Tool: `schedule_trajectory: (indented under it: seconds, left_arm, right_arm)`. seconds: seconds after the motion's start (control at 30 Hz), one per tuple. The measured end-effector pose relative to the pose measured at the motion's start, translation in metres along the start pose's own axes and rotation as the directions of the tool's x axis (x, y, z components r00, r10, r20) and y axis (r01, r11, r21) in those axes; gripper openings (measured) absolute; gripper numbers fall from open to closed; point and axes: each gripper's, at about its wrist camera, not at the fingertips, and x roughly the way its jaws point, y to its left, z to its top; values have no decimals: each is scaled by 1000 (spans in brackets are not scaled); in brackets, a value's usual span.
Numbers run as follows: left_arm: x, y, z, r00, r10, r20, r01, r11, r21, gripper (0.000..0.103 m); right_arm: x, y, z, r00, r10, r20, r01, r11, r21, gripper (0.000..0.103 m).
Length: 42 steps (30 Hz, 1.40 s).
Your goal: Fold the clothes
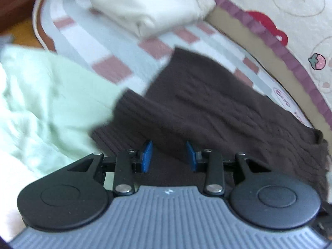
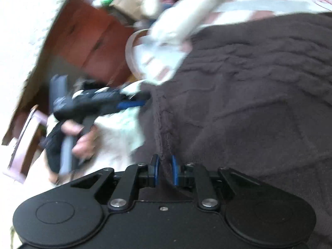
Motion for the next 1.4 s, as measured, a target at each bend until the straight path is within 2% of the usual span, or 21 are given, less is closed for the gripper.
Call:
schedule_trajectory:
  seconds: [0.03,0.07,0.2,0.3,0.37,0.4,0.43,0.5,0.6,0.63,0.7,0.77,0.8,0.9,1.0,1.07,1.1,1.17,1.23,1.3,1.4]
  left_arm:
    - [-7,0,1,1000,9,23,-9,1000,6,40]
    - [-13,-1,2,999,18,46,-19,1000,11,42]
    - [-13,1,3,999,20,26,-20,1000,-1,55]
    - [5,0,1,993,117,-28,-117,993,15,55]
    - [17,4,2,989,139,-56,-139,990,1,60]
    - [22,6,2,986,147,-83,-148,989,-10,61]
    - [28,5,4,983,150,-110,-153,988,-15,63]
    - [37,3,4,979,159,-127,-161,987,-6,68]
    - [51,-6,5,973,189,-134,-188,982,25,75]
    - [56,-9,4,972,191,-136,-187,982,41,76]
    - [63,-16,1,977,175,-123,-165,983,82,65]
    - [57,-29,-3,985,158,-70,-146,977,156,23]
    - [54,-35,-5,988,149,-42,-138,971,194,13]
    - [29,-52,-6,989,121,82,-140,950,280,13]
    - [4,-45,1,990,46,133,-76,969,234,13]
    - [-8,-38,6,988,-8,153,-22,981,192,13]
    - [-12,-34,7,987,-35,154,9,986,165,13]
    - [-18,-24,11,983,-90,159,72,991,110,13]
    - [-17,-20,12,984,-97,148,85,992,90,13]
    - [-14,-16,10,987,-89,137,78,994,82,13]
    - [-9,-8,7,991,-83,108,79,996,47,14]
  right_arm:
    - [-2,2,-3,1000,19,-8,-19,1000,0,9]
    - [1,5,-7,999,31,-38,-31,1000,-2,7]
    - [25,21,-22,982,-144,-121,131,986,-107,7]
    - [20,25,-19,987,-155,-42,151,985,-78,12]
    - [8,30,-13,987,-156,29,157,985,-68,13]
    - [1,34,-10,986,-155,68,160,985,-63,19]
    - [-7,38,-8,979,-176,99,183,981,-67,37]
    - [-22,45,-5,960,-233,155,247,966,-78,56]
    - [-33,46,-3,917,-370,149,390,911,-135,56]
    - [-31,42,-2,912,-391,125,406,902,-148,56]
    - [-26,33,0,913,-401,74,408,898,-166,56]
    - [-17,19,2,914,-403,53,406,903,-139,56]
    - [-7,15,5,916,-399,43,401,907,-131,57]
    - [17,12,19,908,-411,76,418,902,-112,59]
    - [20,6,27,922,-376,93,382,923,-49,66]
    - [31,6,27,919,-386,87,392,918,-65,68]
    - [37,7,27,915,-394,83,400,913,-79,67]
    - [55,18,22,892,-443,88,452,873,-183,49]
    - [65,31,15,867,-484,117,497,824,-272,17]
    - [51,43,10,859,-483,172,513,811,-282,9]
    - [25,64,3,857,-446,257,505,826,-250,7]
